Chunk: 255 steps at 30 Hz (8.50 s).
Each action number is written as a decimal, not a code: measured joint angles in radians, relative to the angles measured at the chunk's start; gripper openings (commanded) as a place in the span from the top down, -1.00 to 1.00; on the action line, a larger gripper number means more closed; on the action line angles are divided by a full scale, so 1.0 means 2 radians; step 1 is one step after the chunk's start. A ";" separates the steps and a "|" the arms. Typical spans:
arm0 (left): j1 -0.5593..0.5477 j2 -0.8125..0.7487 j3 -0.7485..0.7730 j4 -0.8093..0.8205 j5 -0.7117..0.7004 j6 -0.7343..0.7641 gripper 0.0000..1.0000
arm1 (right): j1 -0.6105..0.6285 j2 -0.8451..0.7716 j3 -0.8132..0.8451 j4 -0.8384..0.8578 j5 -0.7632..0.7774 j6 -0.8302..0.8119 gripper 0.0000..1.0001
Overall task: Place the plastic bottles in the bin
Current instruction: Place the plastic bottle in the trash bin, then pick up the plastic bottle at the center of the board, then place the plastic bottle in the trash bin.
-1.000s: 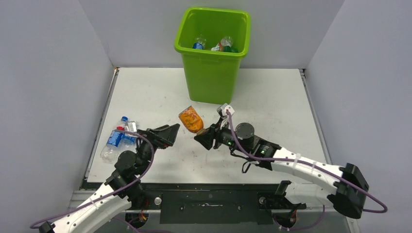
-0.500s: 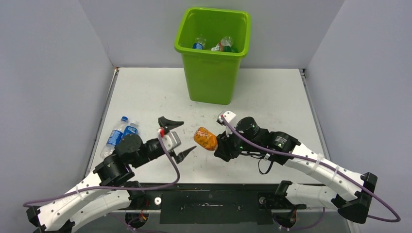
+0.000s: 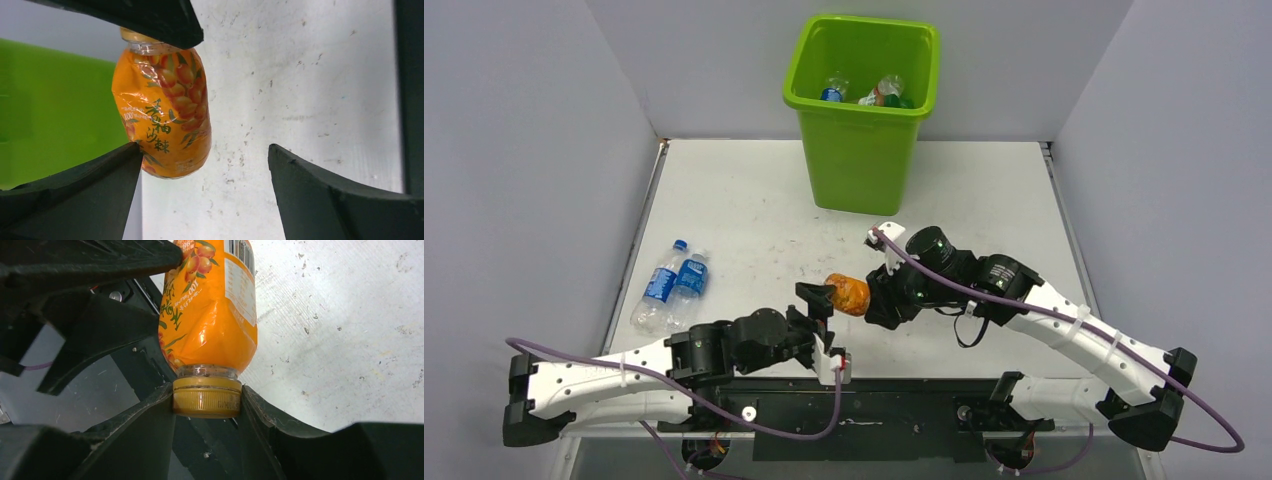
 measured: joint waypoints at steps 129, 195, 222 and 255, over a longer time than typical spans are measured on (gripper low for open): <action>0.043 -0.255 -0.058 0.106 -0.500 -0.445 -0.92 | -0.268 0.461 0.483 0.509 0.160 0.056 -1.00; 0.669 0.348 0.061 -0.087 -0.049 -0.632 0.22 | -0.016 -0.144 -0.406 0.582 0.141 0.175 -1.00; 0.351 -0.125 -0.118 0.207 0.278 -0.594 0.93 | -0.009 -0.220 -0.278 0.521 0.062 0.107 -0.87; 0.348 -0.160 -0.130 0.283 0.356 -0.582 1.00 | 0.062 0.007 -0.156 0.644 0.110 0.081 -0.65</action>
